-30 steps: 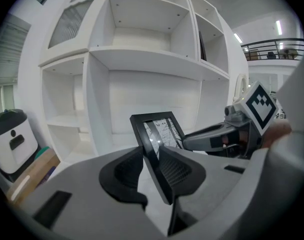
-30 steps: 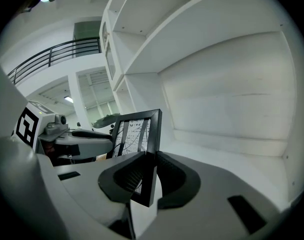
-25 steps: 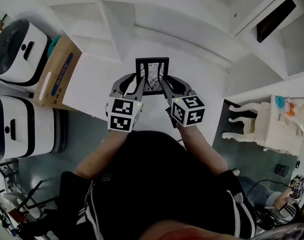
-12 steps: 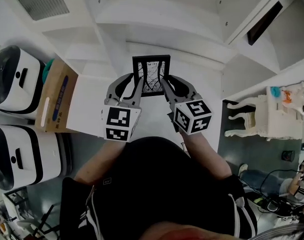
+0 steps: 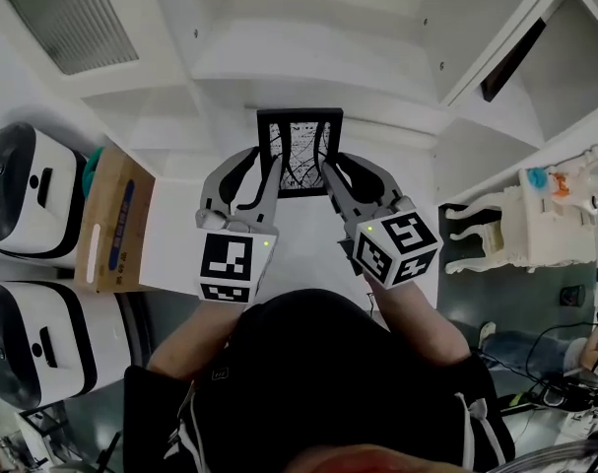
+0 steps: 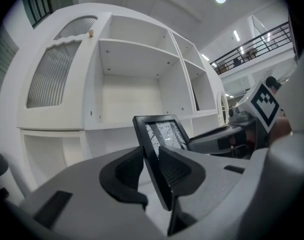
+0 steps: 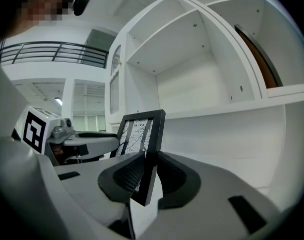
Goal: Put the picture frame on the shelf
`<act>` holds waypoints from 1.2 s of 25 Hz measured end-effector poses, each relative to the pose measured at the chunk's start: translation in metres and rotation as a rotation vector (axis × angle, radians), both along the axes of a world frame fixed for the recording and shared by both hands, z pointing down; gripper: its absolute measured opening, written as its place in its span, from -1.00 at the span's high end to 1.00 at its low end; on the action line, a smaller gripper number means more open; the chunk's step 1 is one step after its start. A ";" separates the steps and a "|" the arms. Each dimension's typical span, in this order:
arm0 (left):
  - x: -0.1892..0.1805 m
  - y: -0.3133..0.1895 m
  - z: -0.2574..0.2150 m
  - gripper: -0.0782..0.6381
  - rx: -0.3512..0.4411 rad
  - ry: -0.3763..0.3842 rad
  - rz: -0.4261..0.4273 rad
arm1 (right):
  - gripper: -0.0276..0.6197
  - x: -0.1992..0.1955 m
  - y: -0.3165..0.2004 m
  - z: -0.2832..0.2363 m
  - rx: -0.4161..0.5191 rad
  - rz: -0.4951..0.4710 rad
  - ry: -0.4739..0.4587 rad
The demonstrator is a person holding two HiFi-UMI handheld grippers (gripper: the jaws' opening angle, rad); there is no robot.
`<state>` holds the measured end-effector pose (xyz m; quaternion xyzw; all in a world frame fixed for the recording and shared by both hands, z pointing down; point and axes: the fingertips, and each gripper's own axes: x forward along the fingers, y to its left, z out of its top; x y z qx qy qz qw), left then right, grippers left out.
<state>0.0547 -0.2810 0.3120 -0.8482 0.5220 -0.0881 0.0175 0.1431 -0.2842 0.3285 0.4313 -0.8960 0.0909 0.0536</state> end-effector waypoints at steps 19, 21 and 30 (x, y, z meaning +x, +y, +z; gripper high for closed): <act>0.020 -0.028 -0.105 0.50 0.221 0.009 0.085 | 0.65 0.020 -0.024 -0.106 0.238 0.073 0.008; 0.021 -0.032 -0.117 0.50 0.243 0.013 0.088 | 0.65 0.021 -0.027 -0.117 0.263 0.075 0.006; 0.026 -0.060 -0.155 0.50 0.283 -0.003 0.095 | 0.64 0.024 -0.057 -0.155 0.320 0.085 0.030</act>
